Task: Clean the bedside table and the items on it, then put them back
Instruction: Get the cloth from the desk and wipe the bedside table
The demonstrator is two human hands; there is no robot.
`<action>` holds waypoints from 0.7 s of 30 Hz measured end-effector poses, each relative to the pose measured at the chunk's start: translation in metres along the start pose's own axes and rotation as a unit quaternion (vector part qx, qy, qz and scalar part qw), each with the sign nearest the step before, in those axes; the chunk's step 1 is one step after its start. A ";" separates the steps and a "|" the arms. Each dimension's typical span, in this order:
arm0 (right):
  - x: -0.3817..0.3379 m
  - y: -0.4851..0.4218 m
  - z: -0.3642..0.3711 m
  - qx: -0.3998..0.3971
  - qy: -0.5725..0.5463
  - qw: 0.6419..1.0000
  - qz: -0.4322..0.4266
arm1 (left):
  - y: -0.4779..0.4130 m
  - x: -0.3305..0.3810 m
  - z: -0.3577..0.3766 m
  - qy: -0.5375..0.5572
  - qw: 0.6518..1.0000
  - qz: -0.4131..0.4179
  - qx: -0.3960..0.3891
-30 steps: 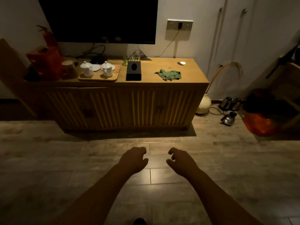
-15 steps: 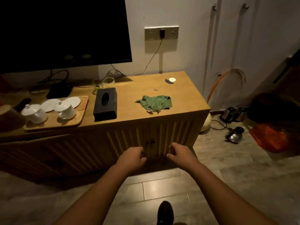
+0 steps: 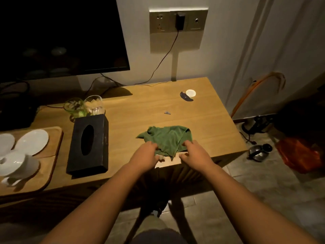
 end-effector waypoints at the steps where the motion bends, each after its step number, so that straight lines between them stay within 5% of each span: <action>1: -0.002 -0.016 -0.004 0.010 -0.001 1.000 0.010 | -0.021 -0.005 -0.007 0.004 1.000 0.008 0.001; 8: -0.008 -0.109 -0.015 0.024 0.045 0.997 0.051 | -0.127 -0.023 -0.027 0.020 0.998 0.042 -0.041; 14: 0.004 -0.136 -0.004 -0.043 0.046 0.994 0.084 | -0.164 -0.027 -0.013 -0.101 0.990 0.049 -0.087; 18: 0.005 -0.127 0.007 0.014 0.050 0.995 0.079 | -0.175 -0.023 -0.007 -0.040 0.984 0.028 -0.172; 21: 0.004 -0.120 0.015 -0.024 0.006 0.992 0.120 | -0.173 -0.018 -0.006 -0.008 0.981 0.023 -0.195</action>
Point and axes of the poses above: each hand's wrist, its own y-axis away from the middle knuckle, its own z-axis out of the palm, x = y × z, the point moved 1 cm from there along -y, towards the middle knuckle, and after that the axes turned 8 degrees about -x, right-handed, at the moved point
